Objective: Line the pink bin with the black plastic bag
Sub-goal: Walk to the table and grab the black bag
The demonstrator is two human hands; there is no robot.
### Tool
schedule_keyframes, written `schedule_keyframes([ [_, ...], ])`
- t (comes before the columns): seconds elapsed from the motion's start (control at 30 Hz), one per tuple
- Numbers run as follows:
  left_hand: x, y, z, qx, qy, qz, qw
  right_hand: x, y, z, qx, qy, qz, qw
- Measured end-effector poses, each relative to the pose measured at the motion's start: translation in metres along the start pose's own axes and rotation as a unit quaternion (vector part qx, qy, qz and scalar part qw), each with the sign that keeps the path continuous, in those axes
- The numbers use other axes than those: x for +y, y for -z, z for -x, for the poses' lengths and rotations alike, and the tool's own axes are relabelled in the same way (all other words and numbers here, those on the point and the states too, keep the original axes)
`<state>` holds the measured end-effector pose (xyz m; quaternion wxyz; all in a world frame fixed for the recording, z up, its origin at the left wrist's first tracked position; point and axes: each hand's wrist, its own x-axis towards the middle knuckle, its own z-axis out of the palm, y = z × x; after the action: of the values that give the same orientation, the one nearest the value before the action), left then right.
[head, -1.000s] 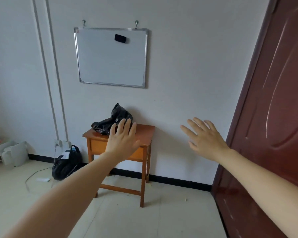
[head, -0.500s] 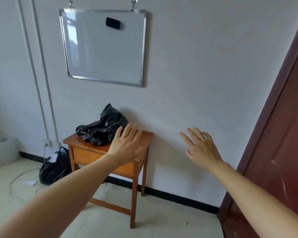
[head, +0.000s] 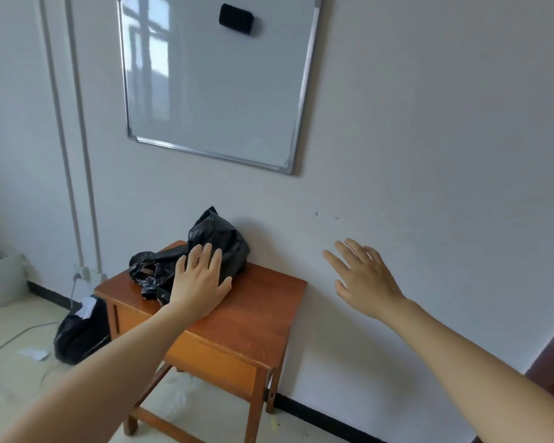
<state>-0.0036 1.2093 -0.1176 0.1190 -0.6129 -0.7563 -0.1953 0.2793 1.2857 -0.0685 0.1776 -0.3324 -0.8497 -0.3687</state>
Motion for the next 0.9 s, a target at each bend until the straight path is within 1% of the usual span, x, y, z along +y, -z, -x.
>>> schedule_keyframes([
  [0.1, -0.009, -0.041, -0.013, -0.049, 0.020, -0.009, 0.999, -0.003, -0.053, -0.004, -0.050, 0.082, 0.011, 0.995],
  [0.17, -0.014, -0.061, -0.024, -0.071, 0.036, -0.017, 0.997, 0.003, -0.083, -0.012, -0.067, 0.114, 0.005, 0.991],
  [0.23, -0.020, -0.073, -0.045, -0.069, 0.048, -0.025, 0.996, 0.016, -0.110, -0.028, -0.069, 0.129, -0.007, 0.989],
  [0.3, -0.027, -0.082, -0.072, -0.047, 0.067, -0.040, 0.996, 0.028, -0.137, -0.053, -0.052, 0.125, -0.017, 0.991],
  [0.37, -0.030, -0.088, -0.099, -0.030, 0.101, -0.038, 0.994, 0.038, -0.163, -0.079, -0.041, 0.117, -0.049, 0.991],
  [0.43, -0.030, -0.099, -0.119, -0.032, 0.135, -0.038, 0.990, 0.042, -0.188, -0.101, -0.051, 0.123, -0.082, 0.988],
  [0.57, -0.025, -0.127, -0.137, -0.053, 0.187, -0.060, 0.979, 0.040, -0.240, -0.141, -0.067, 0.194, -0.114, 0.972],
  [0.63, -0.024, -0.142, -0.136, -0.070, 0.214, -0.064, 0.972, 0.030, -0.264, -0.162, -0.064, 0.207, -0.135, 0.967],
  [0.73, -0.032, -0.160, -0.126, -0.114, 0.250, -0.077, 0.958, -0.003, -0.294, -0.183, -0.079, 0.228, -0.161, 0.957],
  [0.83, -0.049, -0.167, -0.129, -0.125, 0.291, -0.069, 0.946, -0.040, -0.314, -0.207, -0.070, 0.270, -0.183, 0.943],
  [0.9, -0.064, -0.170, -0.140, -0.124, 0.299, -0.068, 0.944, -0.058, -0.318, -0.229, -0.058, 0.291, -0.199, 0.934],
])
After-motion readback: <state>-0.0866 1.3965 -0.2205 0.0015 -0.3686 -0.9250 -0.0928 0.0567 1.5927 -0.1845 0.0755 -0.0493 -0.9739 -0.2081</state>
